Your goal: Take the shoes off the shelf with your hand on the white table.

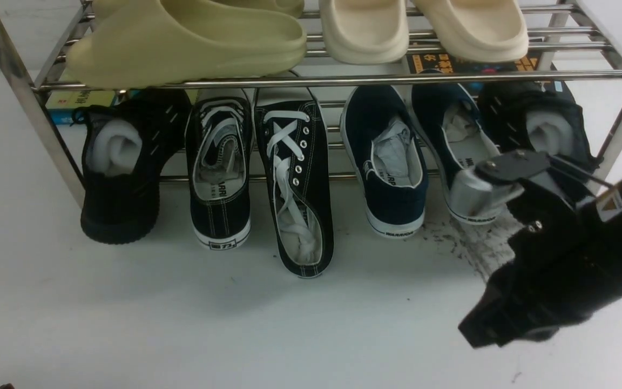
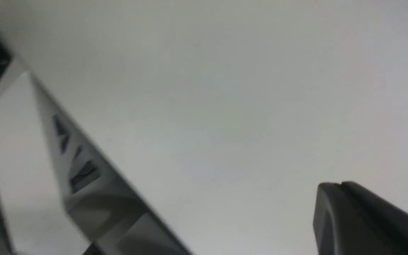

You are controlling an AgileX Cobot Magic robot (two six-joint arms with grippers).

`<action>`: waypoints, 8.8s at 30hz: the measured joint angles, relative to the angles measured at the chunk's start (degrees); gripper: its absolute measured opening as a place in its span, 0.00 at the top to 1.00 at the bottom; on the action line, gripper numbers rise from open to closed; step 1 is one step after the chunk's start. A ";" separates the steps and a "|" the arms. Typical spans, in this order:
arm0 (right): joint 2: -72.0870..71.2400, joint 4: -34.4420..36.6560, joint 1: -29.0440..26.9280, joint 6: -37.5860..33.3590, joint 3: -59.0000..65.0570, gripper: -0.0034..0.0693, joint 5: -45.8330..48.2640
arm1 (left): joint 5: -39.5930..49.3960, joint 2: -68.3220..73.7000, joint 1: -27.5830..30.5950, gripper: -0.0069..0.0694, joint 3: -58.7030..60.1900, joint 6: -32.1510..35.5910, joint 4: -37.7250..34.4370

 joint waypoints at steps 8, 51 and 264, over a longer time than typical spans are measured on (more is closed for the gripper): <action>6.11 -24.89 0.46 18.14 -10.93 0.87 -3.78 | 0.00 0.00 0.00 0.59 0.00 0.00 0.00; 16.31 -38.79 0.91 26.45 -23.59 0.91 3.42 | 0.00 0.00 0.00 0.59 0.00 0.00 0.00; 24.63 -33.00 41.46 65.77 -20.24 0.87 3.48 | -0.20 0.00 0.00 0.59 0.07 0.00 0.14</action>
